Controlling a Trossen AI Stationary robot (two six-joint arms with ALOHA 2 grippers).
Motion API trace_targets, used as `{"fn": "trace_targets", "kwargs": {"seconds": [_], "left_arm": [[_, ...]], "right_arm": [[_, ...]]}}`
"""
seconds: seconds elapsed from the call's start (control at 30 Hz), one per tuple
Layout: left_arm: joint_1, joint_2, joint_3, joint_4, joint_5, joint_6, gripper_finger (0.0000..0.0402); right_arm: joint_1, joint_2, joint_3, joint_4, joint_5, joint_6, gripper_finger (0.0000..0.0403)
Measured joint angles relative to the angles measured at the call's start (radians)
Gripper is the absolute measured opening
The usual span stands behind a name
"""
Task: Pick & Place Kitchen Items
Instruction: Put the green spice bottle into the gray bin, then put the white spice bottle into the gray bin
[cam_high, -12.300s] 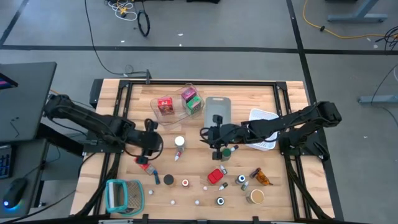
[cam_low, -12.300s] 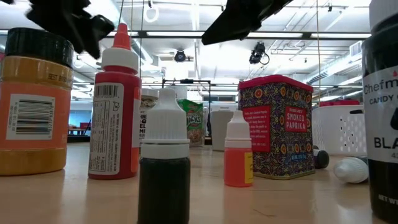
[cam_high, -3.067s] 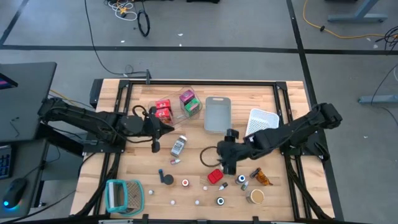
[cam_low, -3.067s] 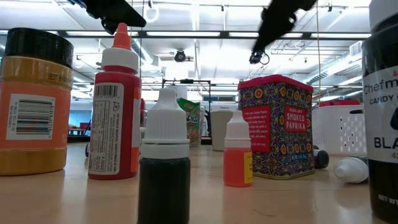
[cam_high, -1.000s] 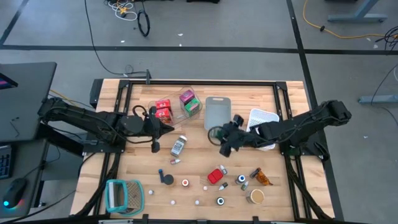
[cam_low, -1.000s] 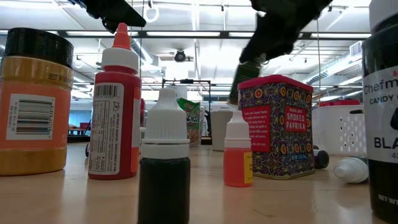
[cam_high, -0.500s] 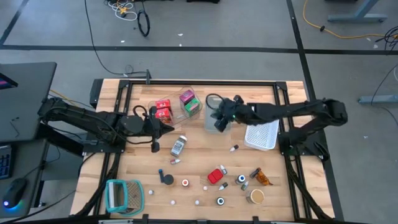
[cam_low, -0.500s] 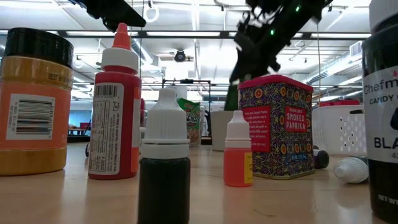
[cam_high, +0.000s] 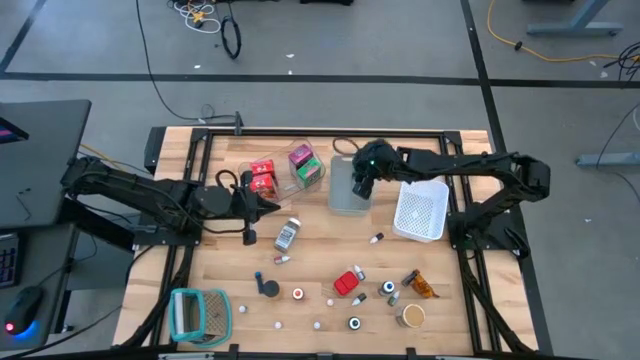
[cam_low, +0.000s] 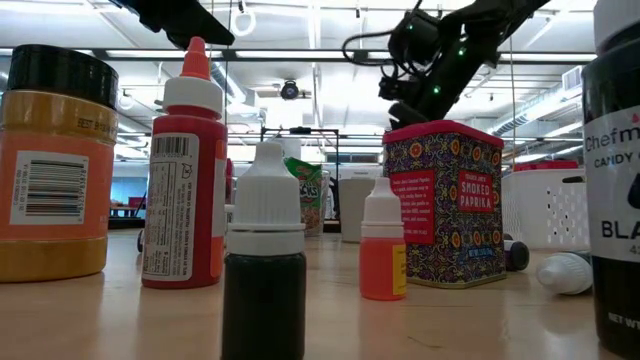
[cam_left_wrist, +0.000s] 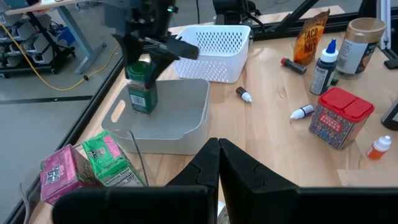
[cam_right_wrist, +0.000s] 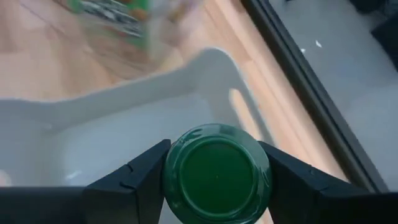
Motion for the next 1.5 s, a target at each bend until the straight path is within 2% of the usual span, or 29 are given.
{"fn": "trace_targets", "kwargs": {"seconds": [0.23, 0.47, 0.67, 1.13, 1.5], "left_arm": [[0.0, 0.0, 0.0, 0.0, 0.0, 0.0, 0.0012], [0.0, 0.0, 0.0, 0.0, 0.0, 0.025, 0.0012], [0.0, 0.0, 0.0, 0.0, 0.0, 0.031, 0.0012], [0.0, 0.0, 0.0, 0.0, -0.005, 0.038, 0.0012], [0.0, 0.001, 0.0, 0.002, -0.008, 0.037, 0.0012]], "right_arm": [[-0.08, 0.0, 0.0, -0.036, -0.132, -0.016, 0.0226], [-0.115, 0.0, 0.0, -0.035, -0.14, -0.078, 0.0235], [-0.138, 0.035, 0.001, -0.023, -0.197, -0.079, 0.0252], [-0.139, 0.037, 0.001, -0.028, -0.145, -0.109, 0.0261], [-0.111, -0.083, 0.001, -0.035, -0.15, -0.055, 0.0256]]}}
